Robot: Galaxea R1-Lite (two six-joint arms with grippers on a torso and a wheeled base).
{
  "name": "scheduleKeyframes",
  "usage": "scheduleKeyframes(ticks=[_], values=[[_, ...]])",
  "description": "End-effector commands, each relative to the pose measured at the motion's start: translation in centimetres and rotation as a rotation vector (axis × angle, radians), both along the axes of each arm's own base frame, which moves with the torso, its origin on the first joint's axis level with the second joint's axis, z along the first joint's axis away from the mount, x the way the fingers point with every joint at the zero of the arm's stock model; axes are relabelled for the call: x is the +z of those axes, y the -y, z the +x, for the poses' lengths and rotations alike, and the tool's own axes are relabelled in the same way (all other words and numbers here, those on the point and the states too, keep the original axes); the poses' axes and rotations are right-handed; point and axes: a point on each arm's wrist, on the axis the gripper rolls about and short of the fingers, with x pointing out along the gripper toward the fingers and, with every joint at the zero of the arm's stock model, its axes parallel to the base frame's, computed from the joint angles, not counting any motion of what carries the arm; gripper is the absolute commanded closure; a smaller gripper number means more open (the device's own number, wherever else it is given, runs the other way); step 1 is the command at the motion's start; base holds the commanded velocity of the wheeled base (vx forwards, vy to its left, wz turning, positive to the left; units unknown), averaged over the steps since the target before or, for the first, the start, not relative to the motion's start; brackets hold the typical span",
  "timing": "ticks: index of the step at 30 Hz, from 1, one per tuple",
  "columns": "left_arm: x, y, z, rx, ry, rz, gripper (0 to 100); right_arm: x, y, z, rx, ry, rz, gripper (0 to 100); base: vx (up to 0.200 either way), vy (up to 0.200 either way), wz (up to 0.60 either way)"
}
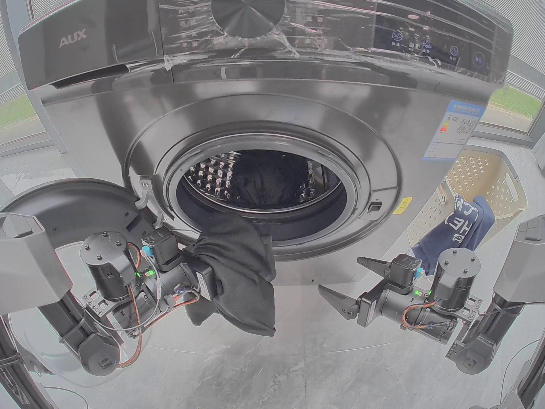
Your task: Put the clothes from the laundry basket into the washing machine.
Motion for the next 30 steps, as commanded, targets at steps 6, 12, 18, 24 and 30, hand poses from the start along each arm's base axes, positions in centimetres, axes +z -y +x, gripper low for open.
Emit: scheduleKeyframes(ticks=[6,12,18,24,30], values=[[-0.3,0.5,-0.2,-0.018,-0.009,0.004,100,-0.4,0.2,-0.8,0.012,-0.022,-0.019,0,0.033,0.0,0.0],[-0.5,0.6,-0.2,-0.02,-0.014,0.009,100,-0.4,0.1,-0.9,0.016,-0.023,-0.019,0,0.0,0.0,0.0],[-0.4,1.5,-0.4,-0.049,-0.004,0.007,100,-0.3,-0.1,-1.1,0.027,-0.021,-0.019,0,0.0,0.0,0.0],[-1.0,4.4,-0.1,-0.095,-0.003,-0.004,100,0.0,-0.7,-1.7,0.053,-0.012,-0.009,0,0.0,0.0,0.0],[-3.6,7.6,3.0,-0.104,-0.004,-0.002,100,-0.1,-0.6,-1.9,0.056,-0.018,-0.016,0,0.0,0.0,0.0]])
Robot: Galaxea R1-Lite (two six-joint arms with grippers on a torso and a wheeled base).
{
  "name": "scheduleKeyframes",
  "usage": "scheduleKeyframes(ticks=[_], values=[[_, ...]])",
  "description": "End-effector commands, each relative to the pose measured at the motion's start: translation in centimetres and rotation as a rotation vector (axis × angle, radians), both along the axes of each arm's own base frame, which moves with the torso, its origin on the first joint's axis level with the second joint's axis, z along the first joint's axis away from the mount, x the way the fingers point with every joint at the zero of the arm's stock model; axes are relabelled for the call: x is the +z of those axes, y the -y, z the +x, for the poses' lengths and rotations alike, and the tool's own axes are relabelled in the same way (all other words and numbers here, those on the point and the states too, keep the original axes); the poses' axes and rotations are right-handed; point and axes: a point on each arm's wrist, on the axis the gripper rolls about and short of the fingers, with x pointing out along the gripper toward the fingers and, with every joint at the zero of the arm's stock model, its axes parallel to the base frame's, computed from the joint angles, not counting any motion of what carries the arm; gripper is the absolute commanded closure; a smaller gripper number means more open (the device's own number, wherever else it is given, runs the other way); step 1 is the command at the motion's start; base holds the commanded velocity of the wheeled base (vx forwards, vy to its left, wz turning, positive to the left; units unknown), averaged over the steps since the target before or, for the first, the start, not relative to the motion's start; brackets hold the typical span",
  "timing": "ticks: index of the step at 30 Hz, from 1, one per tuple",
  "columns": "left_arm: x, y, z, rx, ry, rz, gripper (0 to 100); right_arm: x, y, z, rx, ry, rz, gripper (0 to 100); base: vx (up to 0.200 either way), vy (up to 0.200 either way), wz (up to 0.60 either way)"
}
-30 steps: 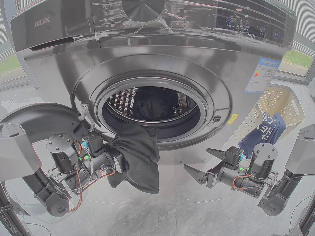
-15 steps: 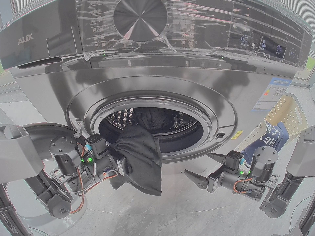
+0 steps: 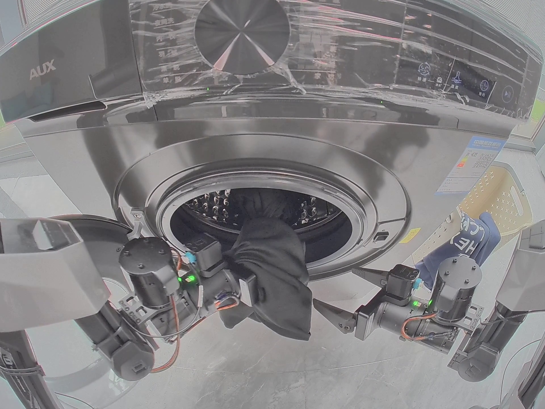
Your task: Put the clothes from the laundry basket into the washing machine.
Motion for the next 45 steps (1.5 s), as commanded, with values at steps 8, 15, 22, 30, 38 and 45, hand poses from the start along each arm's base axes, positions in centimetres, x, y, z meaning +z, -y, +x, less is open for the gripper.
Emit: scheduleKeyframes(ticks=[8,15,22,30,38,45], values=[[-2.8,5.0,7.8,0.067,0.089,-0.078,100,-0.3,0.2,-0.7,0.01,-0.017,-0.016,0,0.0,0.0,0.0],[-4.9,5.7,11.7,0.119,0.103,-0.082,100,-0.5,0.2,-0.8,0.012,-0.024,-0.022,0,0.0,0.0,0.0],[-2.9,5.7,15.7,0.188,0.135,-0.112,100,-0.5,0.2,-0.8,0.012,-0.026,-0.024,0,0.0,0.0,0.0],[-1.4,5.7,19.1,0.231,0.143,-0.117,100,-0.7,0.2,-0.9,0.017,-0.034,-0.029,0,0.0,0.0,0.0],[1.5,6.2,21.4,0.291,0.171,-0.148,100,-0.8,0.2,-0.9,0.017,-0.036,-0.031,0,0.0,0.0,0.0],[2.4,5.8,21.9,0.32,0.169,-0.171,100,-0.8,0.2,-0.9,0.015,-0.036,-0.031,0,0.0,0.0,0.0]])
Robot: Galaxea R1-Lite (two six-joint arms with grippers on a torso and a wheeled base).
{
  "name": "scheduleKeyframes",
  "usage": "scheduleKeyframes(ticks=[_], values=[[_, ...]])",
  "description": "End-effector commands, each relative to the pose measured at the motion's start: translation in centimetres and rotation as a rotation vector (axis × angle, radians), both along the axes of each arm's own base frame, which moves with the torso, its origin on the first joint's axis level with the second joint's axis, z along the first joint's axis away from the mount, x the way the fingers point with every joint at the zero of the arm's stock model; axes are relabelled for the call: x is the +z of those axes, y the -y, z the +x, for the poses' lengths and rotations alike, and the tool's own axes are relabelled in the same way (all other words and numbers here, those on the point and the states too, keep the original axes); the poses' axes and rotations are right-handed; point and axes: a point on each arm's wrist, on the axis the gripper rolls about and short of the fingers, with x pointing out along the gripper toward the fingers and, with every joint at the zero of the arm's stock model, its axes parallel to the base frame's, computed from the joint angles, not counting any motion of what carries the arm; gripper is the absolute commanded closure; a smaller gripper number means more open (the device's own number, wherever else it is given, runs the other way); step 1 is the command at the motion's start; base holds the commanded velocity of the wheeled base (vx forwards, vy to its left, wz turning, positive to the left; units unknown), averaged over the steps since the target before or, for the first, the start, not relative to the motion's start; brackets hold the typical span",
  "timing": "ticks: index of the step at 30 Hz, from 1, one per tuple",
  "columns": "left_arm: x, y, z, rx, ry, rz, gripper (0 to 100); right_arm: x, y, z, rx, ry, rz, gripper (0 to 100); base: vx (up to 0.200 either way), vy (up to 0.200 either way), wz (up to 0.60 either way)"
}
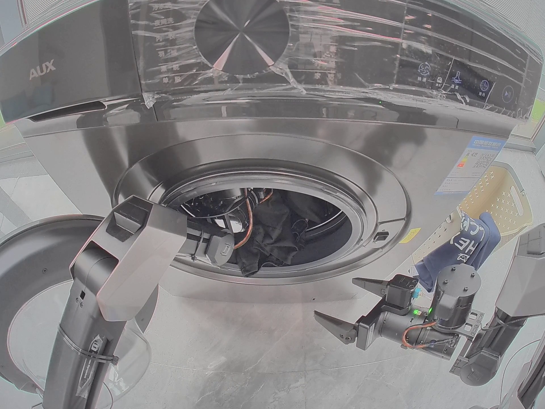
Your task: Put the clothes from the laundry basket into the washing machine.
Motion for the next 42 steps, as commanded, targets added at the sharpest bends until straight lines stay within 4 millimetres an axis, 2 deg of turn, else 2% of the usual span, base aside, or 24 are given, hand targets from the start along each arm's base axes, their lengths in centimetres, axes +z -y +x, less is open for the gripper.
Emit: scheduleKeyframes(ticks=[1,2,3,6,9,11,15,21,26,27,33,36,39,42], values=[[0.0,-0.3,0.4,0.015,-0.002,-0.011,100,-0.1,0.0,0.0,0.0,-0.002,-0.002,0,0.0,0.0,0.0],[-0.1,-0.4,0.4,0.016,-0.005,-0.011,100,-0.1,0.0,0.0,0.0,-0.002,-0.002,0,0.0,0.0,0.0],[-0.1,-0.3,0.4,0.015,-0.005,-0.011,0,-0.1,0.0,0.0,0.0,-0.002,-0.002,0,0.0,0.0,0.0],[-0.5,-0.3,-0.2,0.006,-0.044,-0.028,0,-0.1,0.0,0.0,-0.001,-0.002,-0.002,0,0.0,0.0,0.0],[-0.7,-0.4,-1.7,-0.011,-0.117,-0.029,0,-0.1,0.1,0.1,-0.004,-0.002,-0.002,0,0.0,0.0,0.0],[-1.4,-0.8,-3.2,-0.043,-0.205,0.025,0,-0.1,0.1,0.1,-0.003,-0.002,-0.002,0,0.0,0.0,0.0],[-3.5,-1.6,-5.1,-0.094,-0.344,0.103,0,-0.1,0.0,0.1,0.0,-0.002,0.0,0,0.0,0.0,0.0],[-6.3,-2.1,-6.1,-0.095,-0.451,0.194,0,-0.1,-0.1,0.0,0.002,-0.002,0.0,0,0.0,0.0,0.0],[-7.5,-2.0,-6.3,-0.11,-0.484,0.227,0,-0.1,-0.1,0.0,0.003,-0.001,-0.001,0,0.0,0.0,0.0],[-7.8,-1.9,-6.2,-0.11,-0.493,0.234,100,-0.1,-0.1,0.0,0.003,-0.001,-0.001,0,0.0,0.0,0.0],[-8.3,-1.6,-5.3,-0.107,-0.477,0.224,100,-0.1,-0.1,0.1,0.003,0.0,0.0,0,0.0,0.0,0.0],[-7.7,-1.2,-4.4,-0.097,-0.436,0.197,100,0.0,-0.1,0.1,0.003,0.001,0.001,0,0.0,0.0,0.0],[-6.0,-0.5,-2.8,-0.064,-0.333,0.125,100,0.0,-0.2,0.1,0.003,0.002,0.004,0,0.0,0.0,0.0],[-5.2,-0.2,-1.7,-0.025,-0.264,0.067,100,0.0,-0.2,0.2,0.003,0.005,0.004,0,0.0,0.0,0.0]])
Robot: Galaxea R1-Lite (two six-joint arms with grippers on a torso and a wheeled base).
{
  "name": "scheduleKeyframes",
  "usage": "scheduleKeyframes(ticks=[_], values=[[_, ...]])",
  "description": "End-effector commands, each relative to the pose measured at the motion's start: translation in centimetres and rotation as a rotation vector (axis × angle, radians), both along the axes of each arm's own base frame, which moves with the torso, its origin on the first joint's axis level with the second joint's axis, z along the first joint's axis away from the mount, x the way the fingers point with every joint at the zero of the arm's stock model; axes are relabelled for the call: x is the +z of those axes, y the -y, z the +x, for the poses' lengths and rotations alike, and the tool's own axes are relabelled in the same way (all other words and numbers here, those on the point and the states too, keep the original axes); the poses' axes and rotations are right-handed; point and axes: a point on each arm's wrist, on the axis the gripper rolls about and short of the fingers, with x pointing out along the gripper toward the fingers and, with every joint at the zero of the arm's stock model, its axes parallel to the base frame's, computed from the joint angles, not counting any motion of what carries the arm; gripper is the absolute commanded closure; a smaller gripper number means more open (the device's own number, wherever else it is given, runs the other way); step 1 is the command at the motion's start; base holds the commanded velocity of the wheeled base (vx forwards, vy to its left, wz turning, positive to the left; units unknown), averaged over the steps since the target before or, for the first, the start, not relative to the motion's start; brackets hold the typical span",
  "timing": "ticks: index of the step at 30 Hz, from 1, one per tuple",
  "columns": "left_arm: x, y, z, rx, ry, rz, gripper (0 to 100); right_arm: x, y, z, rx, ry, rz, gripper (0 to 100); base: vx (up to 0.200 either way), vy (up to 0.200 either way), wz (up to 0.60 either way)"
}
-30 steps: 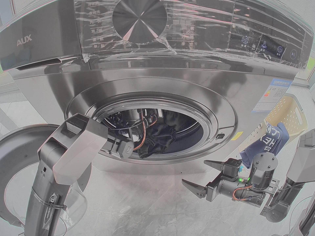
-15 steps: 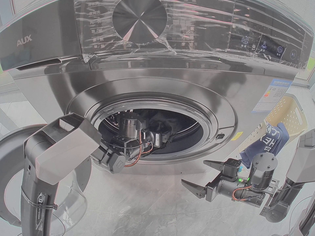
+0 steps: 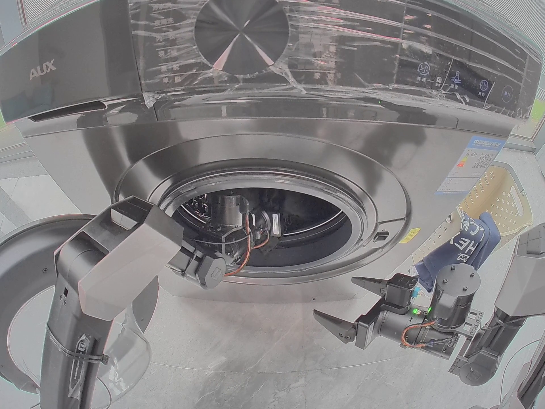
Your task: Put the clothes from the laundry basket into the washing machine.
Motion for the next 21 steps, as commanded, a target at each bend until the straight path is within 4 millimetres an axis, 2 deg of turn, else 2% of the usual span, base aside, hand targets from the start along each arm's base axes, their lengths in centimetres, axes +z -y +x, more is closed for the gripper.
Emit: scheduleKeyframes(ticks=[1,6,11,20,21], values=[[0.9,0.7,2.6,0.077,0.14,-0.099,100,0.0,-0.1,0.1,0.001,0.004,0.003,0,0.0,0.0,0.0],[2.1,0.9,4.5,0.122,0.258,-0.171,100,0.1,-0.1,0.1,0.001,0.006,0.004,0,0.0,0.0,0.0],[3.1,1.1,5.5,0.136,0.327,-0.216,100,0.1,-0.1,0.1,0.001,0.007,0.004,0,0.0,0.0,0.0],[3.2,1.1,5.7,0.159,0.342,-0.227,100,0.1,-0.1,0.1,0.001,0.006,0.004,0,0.0,0.0,0.0],[3.3,1.2,5.6,0.157,0.342,-0.227,0,0.1,-0.1,0.1,0.001,0.006,0.004,0,0.0,0.0,0.0]])
